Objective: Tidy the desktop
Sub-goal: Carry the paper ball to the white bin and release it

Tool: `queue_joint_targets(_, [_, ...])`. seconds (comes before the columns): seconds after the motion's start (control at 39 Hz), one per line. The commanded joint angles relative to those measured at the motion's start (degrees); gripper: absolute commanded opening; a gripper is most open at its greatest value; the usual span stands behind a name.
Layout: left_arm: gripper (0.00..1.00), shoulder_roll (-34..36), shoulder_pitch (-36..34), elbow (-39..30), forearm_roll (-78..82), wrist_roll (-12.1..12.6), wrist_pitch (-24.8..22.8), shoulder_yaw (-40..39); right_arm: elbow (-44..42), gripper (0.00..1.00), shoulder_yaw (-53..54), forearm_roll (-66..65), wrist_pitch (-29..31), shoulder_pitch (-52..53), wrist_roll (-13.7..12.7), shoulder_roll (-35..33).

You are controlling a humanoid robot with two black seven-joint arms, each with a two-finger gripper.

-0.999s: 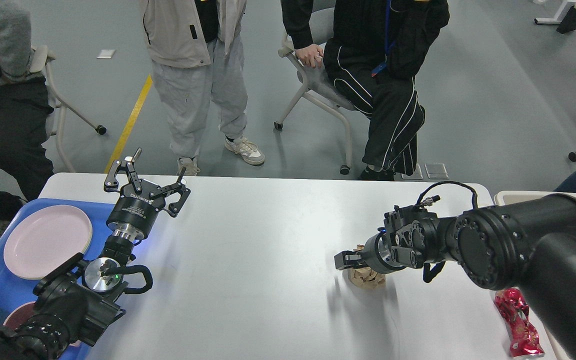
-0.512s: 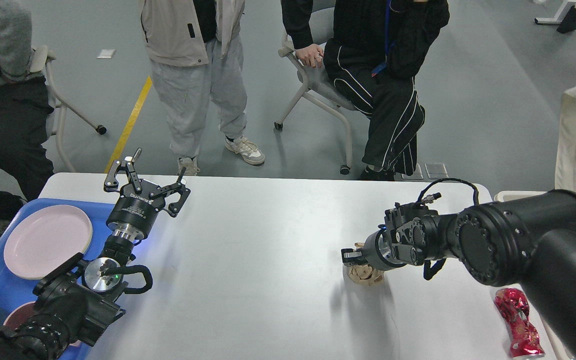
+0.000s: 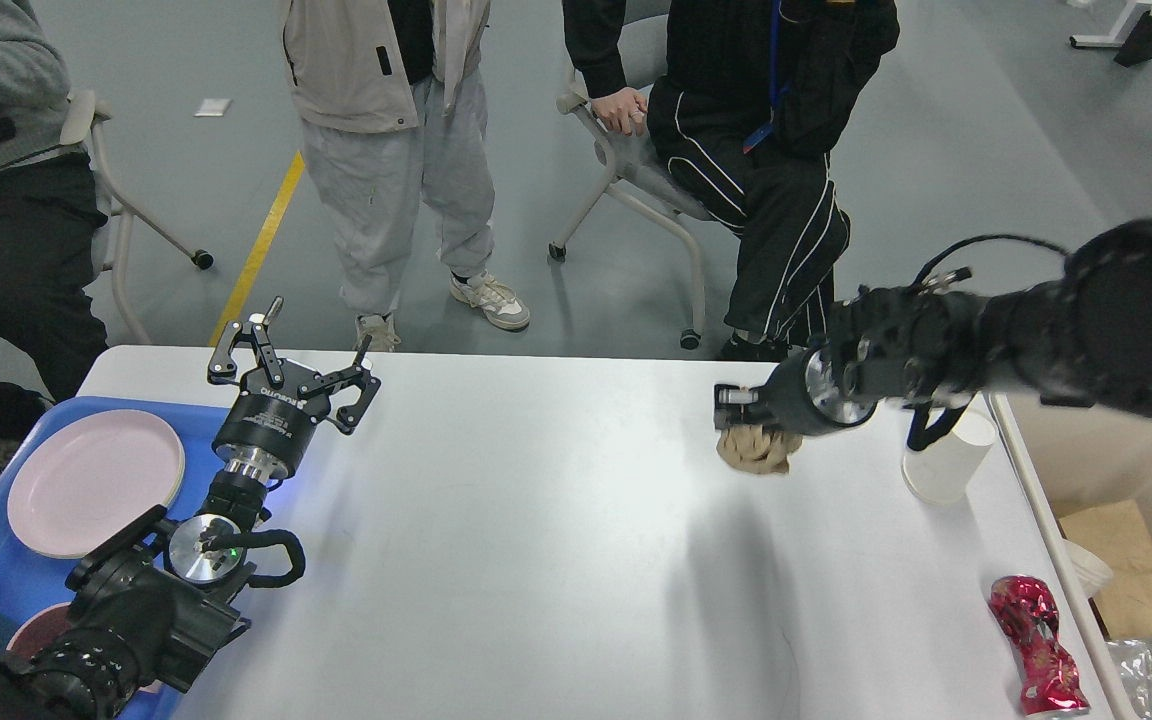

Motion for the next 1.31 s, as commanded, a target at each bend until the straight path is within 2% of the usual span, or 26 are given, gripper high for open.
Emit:
queue_joint_targets(0.0, [0.99,0.01,0.00,0.00,0.08,0.00,0.00,0.00,6.07,0.00,2.61,-0.08,6.86,11.75,0.02,-5.67])
queue_joint_targets(0.1, [0.99,0.01,0.00,0.00,0.08,0.00,0.00,0.00,9.50,0.00,6.74,-0.08,17.58,20.27,0.02,-10.24])
queue_joint_targets(0.2, [0.99,0.01,0.00,0.00,-0.01,0.00,0.00,0.00,12.49,0.00,8.94,-0.16,23.21,25.03,-0.15,-12.09])
queue_joint_targets(0.33, [0.99,0.01,0.00,0.00,-0.01,0.00,0.00,0.00,11.18,0.00,6.58,-2.44,22.61,24.69,-0.77,-12.54])
queue_joint_targets(0.44, [0.99,-0.07,0.00,0.00,-0.01,0.00,0.00,0.00,4.78,0.00,-0.10,-7.71,19.54,17.23,-0.77,-14.82])
queue_joint_targets(0.56, [0.99,0.01,0.00,0.00,-0.01,0.00,0.00,0.00,-10.50,0.00,-6.78,-8.87,15.84,3.36,-0.77,-20.08])
queue_joint_targets(0.59, [0.99,0.01,0.00,0.00,0.08,0.00,0.00,0.00,-17.14,0.00,-7.83,-8.34,15.41,-2.59,-0.77,-22.01])
queue_joint_targets(0.69, [0.99,0.01,0.00,0.00,-0.01,0.00,0.00,0.00,-33.88,0.00,-7.85,-8.08,15.14,-15.72,-0.68,-26.77])
queue_joint_targets(0.9, [0.99,0.01,0.00,0.00,-0.01,0.00,0.00,0.00,-53.58,0.00,-5.04,-5.80,14.70,-34.71,-0.94,-32.40])
queue_joint_targets(0.95, [0.99,0.01,0.00,0.00,0.08,0.00,0.00,0.00,-58.59,0.00,-4.42,-3.42,13.47,-41.48,-2.08,-32.40])
queue_joint_targets(1.0, [0.99,0.01,0.00,0.00,-0.01,0.00,0.00,0.00,-60.80,0.00,-4.16,-0.18,11.45,-46.23,-5.67,-32.23])
queue_joint_targets(1.02, [0.99,0.01,0.00,0.00,-0.01,0.00,0.00,0.00,-61.15,0.00,-3.20,2.79,9.53,-48.42,-9.43,-32.22])
queue_joint_targets(1.13, [0.99,0.01,0.00,0.00,-0.01,0.00,0.00,0.00,-61.33,0.00,0.67,6.95,4.78,-51.51,-16.57,-31.87])
queue_joint_targets(1.2, [0.99,0.01,0.00,0.00,-0.01,0.00,0.08,0.00,-61.33,0.00,3.92,8.18,1.00,-54.49,-19.74,-30.74])
queue_joint_targets(1.26, [0.99,0.01,0.00,0.00,-0.01,-0.09,0.09,0.00,-61.42,0.00,7.95,8.27,-1.02,-56.60,-20.89,-29.33])
queue_joint_targets(1.28, [0.99,-0.07,0.00,0.00,-0.01,-0.09,0.00,0.00,-61.42,0.05,9.45,8.27,-1.56,-57.05,-21.07,-29.06])
